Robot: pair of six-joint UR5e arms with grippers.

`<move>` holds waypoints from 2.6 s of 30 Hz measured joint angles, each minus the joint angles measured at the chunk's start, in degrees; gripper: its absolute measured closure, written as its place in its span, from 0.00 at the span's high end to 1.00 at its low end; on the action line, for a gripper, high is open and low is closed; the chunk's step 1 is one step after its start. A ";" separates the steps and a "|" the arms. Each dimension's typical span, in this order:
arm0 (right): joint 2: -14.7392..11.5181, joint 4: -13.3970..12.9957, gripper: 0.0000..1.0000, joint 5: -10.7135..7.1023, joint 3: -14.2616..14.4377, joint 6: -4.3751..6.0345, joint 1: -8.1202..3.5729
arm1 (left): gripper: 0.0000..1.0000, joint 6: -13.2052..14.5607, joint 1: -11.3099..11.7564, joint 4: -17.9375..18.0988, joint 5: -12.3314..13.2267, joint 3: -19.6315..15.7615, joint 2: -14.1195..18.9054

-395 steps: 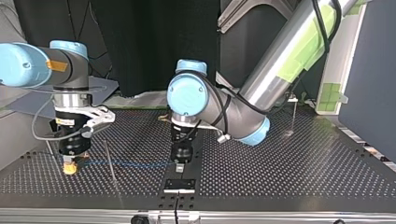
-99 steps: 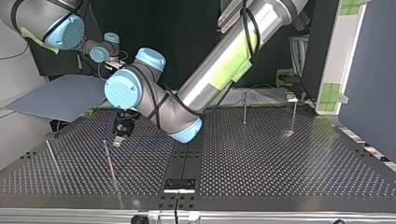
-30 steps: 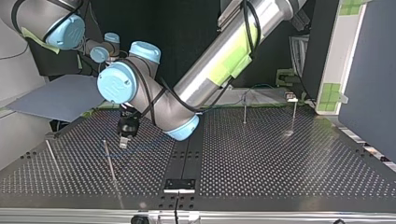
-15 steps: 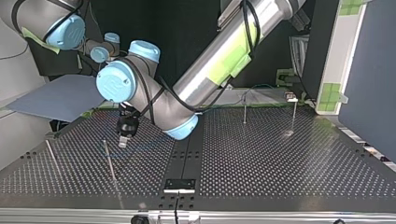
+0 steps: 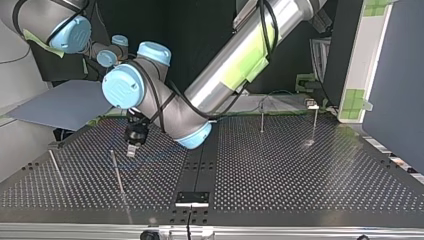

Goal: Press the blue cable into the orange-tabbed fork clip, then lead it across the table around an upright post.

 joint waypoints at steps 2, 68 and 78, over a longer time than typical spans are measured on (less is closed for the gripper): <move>0.00 0.00 0.00 0.00 0.00 0.00 -0.01 | 0.98 -0.02 0.09 0.20 0.12 -0.44 0.36; 0.00 0.31 0.00 -0.74 -0.61 -0.82 0.12 | 0.98 -7.30 1.65 36.59 -3.38 -37.05 36.87; -0.01 0.29 0.00 -0.88 -0.62 -0.88 0.23 | 0.98 -10.83 1.73 38.71 -4.74 -42.74 38.26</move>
